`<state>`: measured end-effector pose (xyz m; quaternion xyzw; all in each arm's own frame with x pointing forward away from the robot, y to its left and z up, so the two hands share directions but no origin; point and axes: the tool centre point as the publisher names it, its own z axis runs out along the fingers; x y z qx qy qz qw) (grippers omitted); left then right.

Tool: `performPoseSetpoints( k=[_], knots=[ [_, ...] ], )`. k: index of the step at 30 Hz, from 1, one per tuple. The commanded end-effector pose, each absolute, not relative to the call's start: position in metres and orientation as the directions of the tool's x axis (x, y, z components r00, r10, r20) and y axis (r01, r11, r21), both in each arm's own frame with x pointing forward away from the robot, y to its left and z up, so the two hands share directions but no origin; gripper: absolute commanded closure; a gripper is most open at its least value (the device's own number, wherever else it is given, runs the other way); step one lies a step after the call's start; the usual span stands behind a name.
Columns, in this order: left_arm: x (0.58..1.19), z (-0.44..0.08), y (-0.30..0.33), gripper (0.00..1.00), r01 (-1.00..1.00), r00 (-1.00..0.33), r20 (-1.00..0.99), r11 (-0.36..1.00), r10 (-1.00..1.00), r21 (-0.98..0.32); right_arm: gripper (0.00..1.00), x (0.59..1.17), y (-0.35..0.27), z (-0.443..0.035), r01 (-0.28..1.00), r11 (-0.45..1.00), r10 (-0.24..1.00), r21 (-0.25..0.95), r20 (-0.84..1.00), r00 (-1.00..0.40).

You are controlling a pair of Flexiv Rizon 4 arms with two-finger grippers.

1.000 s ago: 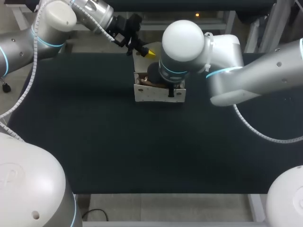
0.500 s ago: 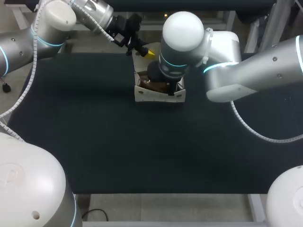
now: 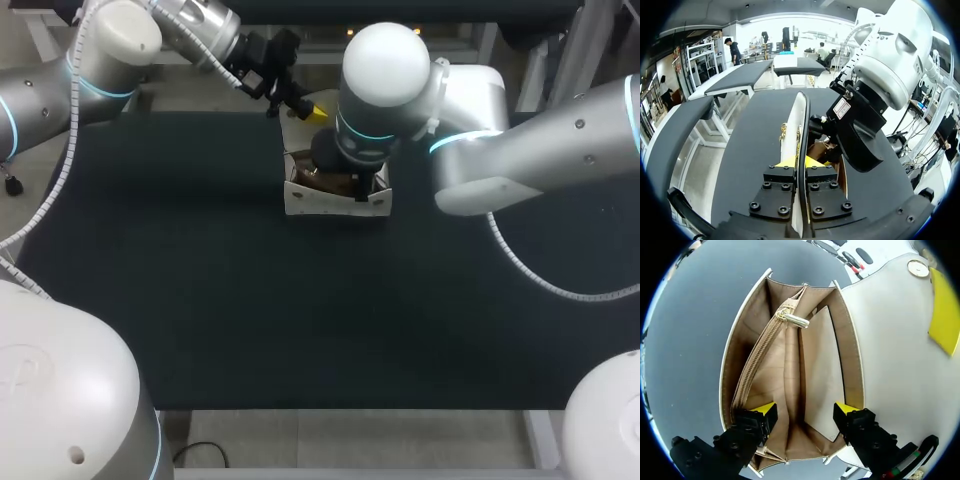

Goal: Pick up the bag, open it, inspect its contents, close it, and place it on the opposite side

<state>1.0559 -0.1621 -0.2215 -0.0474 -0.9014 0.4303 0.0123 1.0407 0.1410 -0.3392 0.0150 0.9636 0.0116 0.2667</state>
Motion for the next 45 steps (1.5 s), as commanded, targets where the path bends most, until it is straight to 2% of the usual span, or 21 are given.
performPoseSetpoints(
  k=[1, 16, 17, 20, 27, 39, 45],
  knots=[
    [1.055, -0.222, -0.162, 1.0, 0.075, -0.995, -0.019, 0.624, 0.096, -0.778, 0.0, 1.044, 0.142, -0.346, 0.025, 0.999, 0.036, 0.029, -0.516, -0.856],
    [1.054, -0.223, -0.163, 1.0, 0.077, -0.995, -0.018, 0.626, 0.099, -0.776, 0.0, 1.043, 0.143, -0.341, 0.026, 0.999, 0.04, 0.033, -0.533, -0.845],
    [1.054, -0.223, -0.163, 1.0, 0.077, -0.995, -0.018, 0.627, 0.1, -0.776, 0.06, 1.043, 0.143, -0.339, 0.027, 0.999, 0.042, 0.035, -0.54, -0.841],
    [1.054, -0.223, -0.163, 1.0, 0.077, -0.995, -0.017, 0.628, 0.101, -0.774, 0.51, 1.042, 0.143, -0.33, 0.031, 0.999, 0.049, 0.041, -0.564, -0.824],
    [1.052, -0.219, -0.163, 1.0, 0.077, -0.995, -0.024, 0.631, 0.093, -0.772, 0.66, 1.034, 0.141, -0.304, 0.03, 0.998, 0.056, 0.052, -0.63, -0.775],
    [1.046, -0.211, -0.165, 1.0, 0.064, -0.997, -0.019, 0.652, 0.076, -0.755, 0.62, 1.009, 0.137, -0.256, 0.028, 0.997, 0.076, 0.077, -0.742, -0.666],
    [1.046, -0.225, -0.165, 1.0, 0.031, -0.997, 0.02, 0.654, 0.071, -0.756, 0.63, 0.993, 0.135, -0.238, 0.031, 0.996, 0.081, 0.078, -0.785, -0.615]
  ],
)
